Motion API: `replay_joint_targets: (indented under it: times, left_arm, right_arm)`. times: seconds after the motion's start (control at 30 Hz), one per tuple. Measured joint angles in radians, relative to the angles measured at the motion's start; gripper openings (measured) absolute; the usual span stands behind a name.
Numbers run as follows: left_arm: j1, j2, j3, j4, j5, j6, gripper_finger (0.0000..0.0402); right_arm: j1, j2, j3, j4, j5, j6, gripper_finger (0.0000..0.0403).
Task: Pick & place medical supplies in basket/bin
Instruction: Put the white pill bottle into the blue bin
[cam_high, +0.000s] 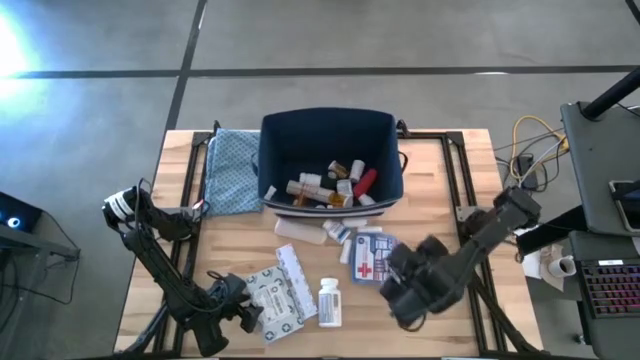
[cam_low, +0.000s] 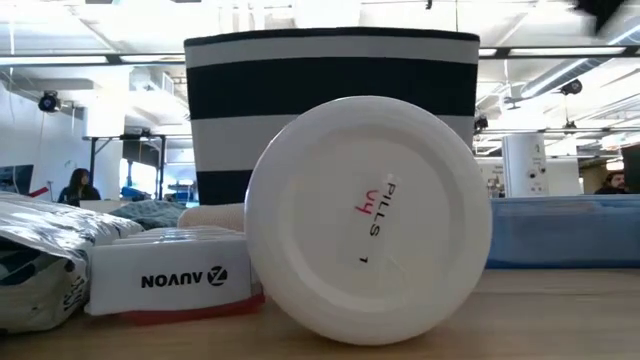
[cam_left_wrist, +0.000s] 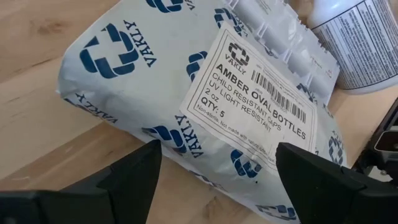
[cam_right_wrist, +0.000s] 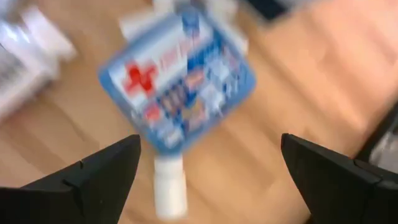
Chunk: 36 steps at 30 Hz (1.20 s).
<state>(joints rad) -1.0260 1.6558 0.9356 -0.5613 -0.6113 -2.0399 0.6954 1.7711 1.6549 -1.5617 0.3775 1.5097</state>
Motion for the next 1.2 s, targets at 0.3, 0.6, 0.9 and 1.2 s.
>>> replay_joint_targets:
  times: [0.3, 0.6, 0.9, 1.2]
  left_arm:
    - [0.0, 0.0, 0.0, -0.002, 0.001, 0.015, 0.0295]
    - [0.0, 0.0, 0.0, 0.007, 0.004, 0.015, 0.0295]
    - [0.0, 0.0, 0.0, 0.043, 0.007, 0.015, 0.0295]
    - [0.0, 0.0, 0.0, 0.057, 0.007, 0.015, 0.0295]
  right_arm:
    - [0.161, 0.012, -0.298, 0.275, -0.211, 0.196, 0.0379]
    - [0.154, 0.017, -0.519, 0.523, -0.222, 0.182, 0.0379]
    - [0.124, 0.012, -0.643, 0.813, -0.254, 0.042, 0.0379]
    - [0.113, -0.002, -0.648, 0.801, -0.267, 0.103, 0.0271]
